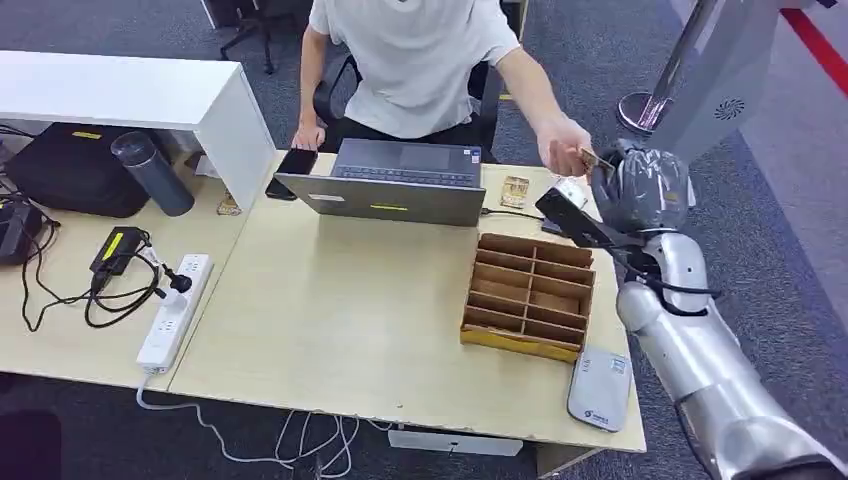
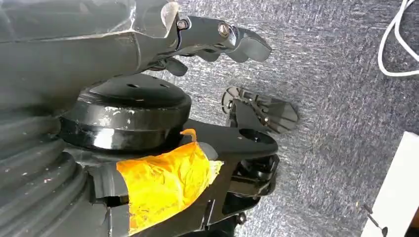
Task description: Pass the card to the sensor for recognition and then transmit it.
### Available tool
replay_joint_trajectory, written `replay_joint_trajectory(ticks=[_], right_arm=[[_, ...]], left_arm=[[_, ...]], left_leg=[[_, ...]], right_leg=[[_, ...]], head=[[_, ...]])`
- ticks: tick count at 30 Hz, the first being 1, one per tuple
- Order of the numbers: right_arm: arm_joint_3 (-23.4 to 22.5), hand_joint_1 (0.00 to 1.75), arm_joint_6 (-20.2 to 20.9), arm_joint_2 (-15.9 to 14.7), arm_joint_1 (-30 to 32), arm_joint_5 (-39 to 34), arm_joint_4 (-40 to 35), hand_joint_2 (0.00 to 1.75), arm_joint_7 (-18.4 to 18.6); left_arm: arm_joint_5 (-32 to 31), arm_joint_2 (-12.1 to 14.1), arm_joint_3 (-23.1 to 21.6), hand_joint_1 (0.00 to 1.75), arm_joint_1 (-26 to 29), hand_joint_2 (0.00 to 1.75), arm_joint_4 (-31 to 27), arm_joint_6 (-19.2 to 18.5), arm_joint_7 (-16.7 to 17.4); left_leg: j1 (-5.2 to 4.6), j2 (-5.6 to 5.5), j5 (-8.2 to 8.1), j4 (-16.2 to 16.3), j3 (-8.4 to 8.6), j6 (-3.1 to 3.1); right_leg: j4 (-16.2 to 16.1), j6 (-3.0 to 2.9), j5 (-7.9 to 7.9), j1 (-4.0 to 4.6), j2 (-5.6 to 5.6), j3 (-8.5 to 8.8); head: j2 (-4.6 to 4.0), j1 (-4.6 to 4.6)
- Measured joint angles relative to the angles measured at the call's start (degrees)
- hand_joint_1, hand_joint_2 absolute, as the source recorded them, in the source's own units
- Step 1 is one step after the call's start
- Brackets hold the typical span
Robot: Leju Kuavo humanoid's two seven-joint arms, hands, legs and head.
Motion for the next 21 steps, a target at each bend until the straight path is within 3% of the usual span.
replay_joint_trajectory(ticks=[2,3,15,21], right_arm=[[0.0,1.75,-0.1,0.7,0.0,0.1,1.9,1.75,-0.1],[0.0,0.00,-0.1,1.0,0.0,0.3,2.8,1.75,-0.2],[-0.3,0.00,0.0,2.9,0.0,2.1,6.3,1.75,-1.1],[-1.6,0.00,-0.1,0.9,1.1,3.8,5.6,1.75,0.0]], left_arm=[[0.0,0.0,-0.2,0.00,0.0,1.75,0.0,0.0,0.0],[0.1,0.0,-0.2,0.00,0.0,1.75,0.0,0.0,0.0],[1.1,0.0,-0.3,0.00,0.0,1.75,0.0,0.0,0.3],[1.9,0.2,-0.3,0.00,0.1,1.75,0.0,0.0,-0.5]], left_leg=[[0.00,0.02,0.00,0.0,0.00,0.00],[0.00,0.00,0.00,0.0,0.00,0.00],[0.01,-0.02,0.00,0.0,-0.01,0.00],[0.00,-0.04,0.00,0.0,0.01,0.00]], right_leg=[[0.0,0.00,0.00,0.00,0.02,-0.01],[0.0,0.00,0.00,0.00,0.00,-0.02],[0.0,-0.01,-0.01,0.01,-0.01,-0.05],[-0.1,0.00,0.00,0.01,-0.03,-0.04]], head=[[0.00,0.00],[0.00,0.00],[0.00,0.00],[0.00,0.00]])
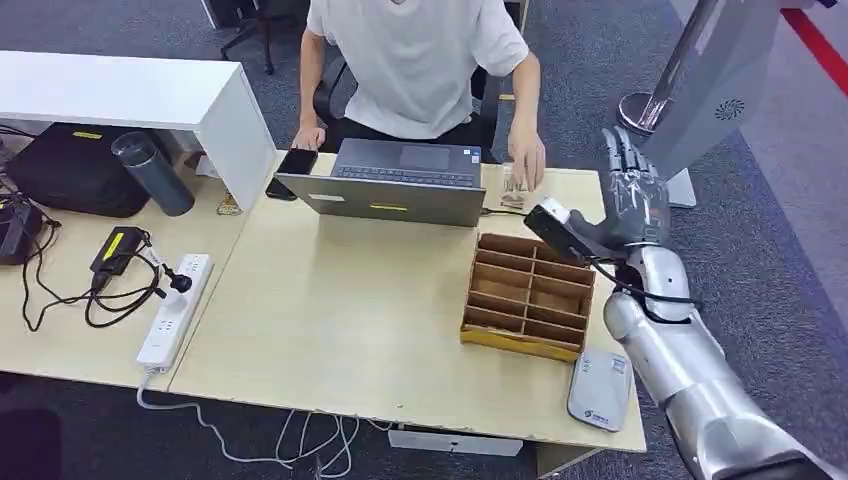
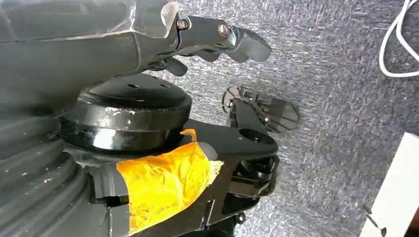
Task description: Pass the card to the sensor for recognition and then transmit it.
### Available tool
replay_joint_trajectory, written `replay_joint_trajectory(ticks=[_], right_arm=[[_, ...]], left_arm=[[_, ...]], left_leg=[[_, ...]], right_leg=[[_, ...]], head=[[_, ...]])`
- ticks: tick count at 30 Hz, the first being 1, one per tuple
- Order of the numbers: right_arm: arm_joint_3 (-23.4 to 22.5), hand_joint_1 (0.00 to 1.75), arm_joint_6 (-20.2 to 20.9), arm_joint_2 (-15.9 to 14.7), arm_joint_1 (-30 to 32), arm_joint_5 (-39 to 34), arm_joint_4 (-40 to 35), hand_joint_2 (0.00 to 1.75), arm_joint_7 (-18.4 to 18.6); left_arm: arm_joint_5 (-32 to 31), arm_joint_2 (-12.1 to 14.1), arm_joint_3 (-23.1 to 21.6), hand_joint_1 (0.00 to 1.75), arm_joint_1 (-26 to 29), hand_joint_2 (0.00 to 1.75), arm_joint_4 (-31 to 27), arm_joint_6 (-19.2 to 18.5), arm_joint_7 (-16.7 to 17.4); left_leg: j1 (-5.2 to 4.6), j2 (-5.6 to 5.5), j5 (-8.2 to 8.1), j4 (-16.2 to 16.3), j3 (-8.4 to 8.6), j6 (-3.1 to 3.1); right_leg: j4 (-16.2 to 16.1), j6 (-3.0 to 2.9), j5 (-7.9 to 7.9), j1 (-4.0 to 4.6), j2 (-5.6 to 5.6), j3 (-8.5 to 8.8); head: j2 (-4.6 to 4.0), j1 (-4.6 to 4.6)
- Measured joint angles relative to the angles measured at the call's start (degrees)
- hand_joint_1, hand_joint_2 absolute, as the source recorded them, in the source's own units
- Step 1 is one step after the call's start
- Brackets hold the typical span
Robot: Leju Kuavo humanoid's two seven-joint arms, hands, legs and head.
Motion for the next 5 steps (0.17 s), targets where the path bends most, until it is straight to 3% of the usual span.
replay_joint_trajectory(ticks=[5], right_arm=[[-2.8,0.00,-0.4,-7.2,3.8,0.6,-2.3,1.75,0.6]], left_arm=[[1.2,0.1,0.1,0.00,0.2,1.75,0.0,0.0,-0.4]], left_leg=[[-0.03,-0.28,0.00,0.0,-0.06,0.01]], right_leg=[[-0.1,0.03,-0.02,-0.01,-0.29,0.03]], head=[[0.00,-0.02]])
